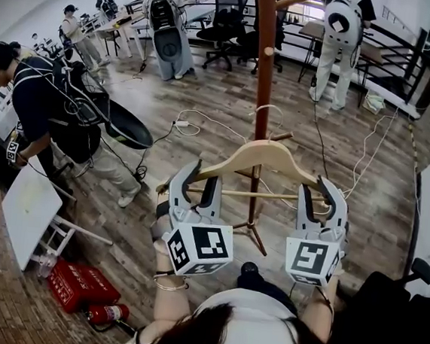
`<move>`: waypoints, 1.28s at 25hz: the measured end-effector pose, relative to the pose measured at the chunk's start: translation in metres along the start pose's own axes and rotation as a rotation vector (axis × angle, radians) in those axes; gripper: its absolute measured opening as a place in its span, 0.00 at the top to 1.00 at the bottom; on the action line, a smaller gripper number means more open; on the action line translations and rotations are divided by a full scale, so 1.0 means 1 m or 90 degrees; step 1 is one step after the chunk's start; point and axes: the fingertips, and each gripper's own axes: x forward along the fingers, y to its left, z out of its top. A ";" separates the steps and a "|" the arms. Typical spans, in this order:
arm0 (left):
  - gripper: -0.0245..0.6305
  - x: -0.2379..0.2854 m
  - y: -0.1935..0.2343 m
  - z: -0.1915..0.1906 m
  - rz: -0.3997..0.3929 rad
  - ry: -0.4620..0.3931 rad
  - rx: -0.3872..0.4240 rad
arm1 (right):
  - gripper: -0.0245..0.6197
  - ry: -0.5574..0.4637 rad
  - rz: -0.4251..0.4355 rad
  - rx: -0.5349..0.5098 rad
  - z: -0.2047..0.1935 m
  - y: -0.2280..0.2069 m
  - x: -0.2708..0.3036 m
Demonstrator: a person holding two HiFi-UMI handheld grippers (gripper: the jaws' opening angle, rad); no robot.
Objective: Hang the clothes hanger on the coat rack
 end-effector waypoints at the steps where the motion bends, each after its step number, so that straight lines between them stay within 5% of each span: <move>1: 0.72 0.003 0.001 -0.001 0.000 0.000 0.000 | 0.74 0.000 0.000 -0.001 0.000 0.000 0.003; 32: 0.72 0.058 0.021 0.021 0.023 0.007 0.001 | 0.74 -0.024 0.011 -0.015 0.010 -0.035 0.065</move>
